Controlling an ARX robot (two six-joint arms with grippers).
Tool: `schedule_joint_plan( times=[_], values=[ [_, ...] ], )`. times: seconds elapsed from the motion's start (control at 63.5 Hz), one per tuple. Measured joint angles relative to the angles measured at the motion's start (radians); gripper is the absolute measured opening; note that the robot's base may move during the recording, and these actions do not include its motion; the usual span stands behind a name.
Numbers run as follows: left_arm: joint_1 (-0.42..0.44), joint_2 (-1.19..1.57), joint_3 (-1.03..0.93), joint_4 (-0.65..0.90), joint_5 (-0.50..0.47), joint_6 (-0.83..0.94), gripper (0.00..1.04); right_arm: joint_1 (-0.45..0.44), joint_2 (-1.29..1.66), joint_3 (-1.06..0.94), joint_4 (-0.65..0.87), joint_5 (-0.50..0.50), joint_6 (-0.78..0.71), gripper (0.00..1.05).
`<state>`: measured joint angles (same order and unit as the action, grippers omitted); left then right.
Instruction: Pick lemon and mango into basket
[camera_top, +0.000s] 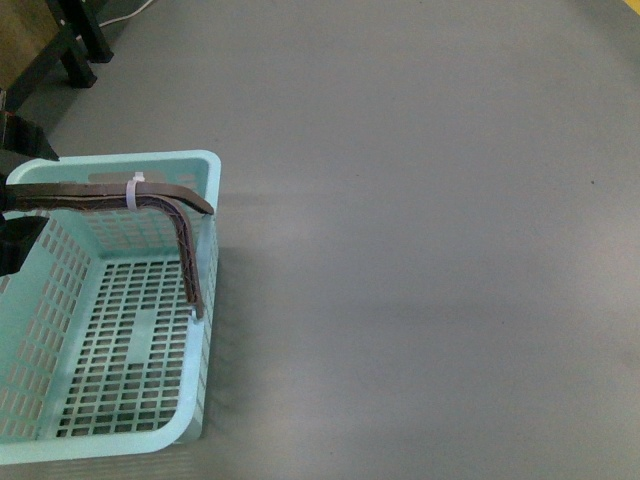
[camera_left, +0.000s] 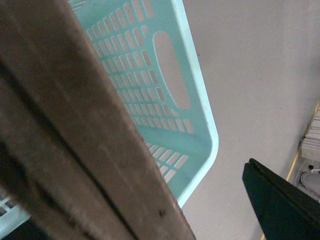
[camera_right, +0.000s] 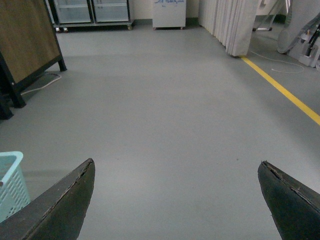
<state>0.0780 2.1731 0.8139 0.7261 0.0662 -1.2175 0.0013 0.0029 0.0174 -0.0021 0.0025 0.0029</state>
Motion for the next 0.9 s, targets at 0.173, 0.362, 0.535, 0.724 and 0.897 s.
schedule_joint_plan(
  times=[0.173,0.362,0.535,0.724,0.897],
  values=[
    [-0.010,0.021,0.026,-0.040,-0.019,-0.035,0.38,0.000,0.000,0.000,0.000,0.000,0.000,0.96],
    [-0.031,0.002,0.016,-0.039,-0.023,-0.145,0.16,0.000,0.000,0.000,0.000,0.000,0.000,0.96],
    [-0.062,-0.101,-0.064,-0.053,-0.060,-0.129,0.16,0.000,0.000,0.000,0.000,0.000,0.000,0.96],
    [-0.074,-0.388,-0.172,-0.153,-0.089,-0.154,0.16,0.000,0.000,0.000,0.000,0.000,0.000,0.96],
    [-0.068,-0.724,-0.204,-0.350,-0.111,-0.209,0.16,0.000,0.000,0.000,0.000,0.000,0.000,0.96]
  ],
)
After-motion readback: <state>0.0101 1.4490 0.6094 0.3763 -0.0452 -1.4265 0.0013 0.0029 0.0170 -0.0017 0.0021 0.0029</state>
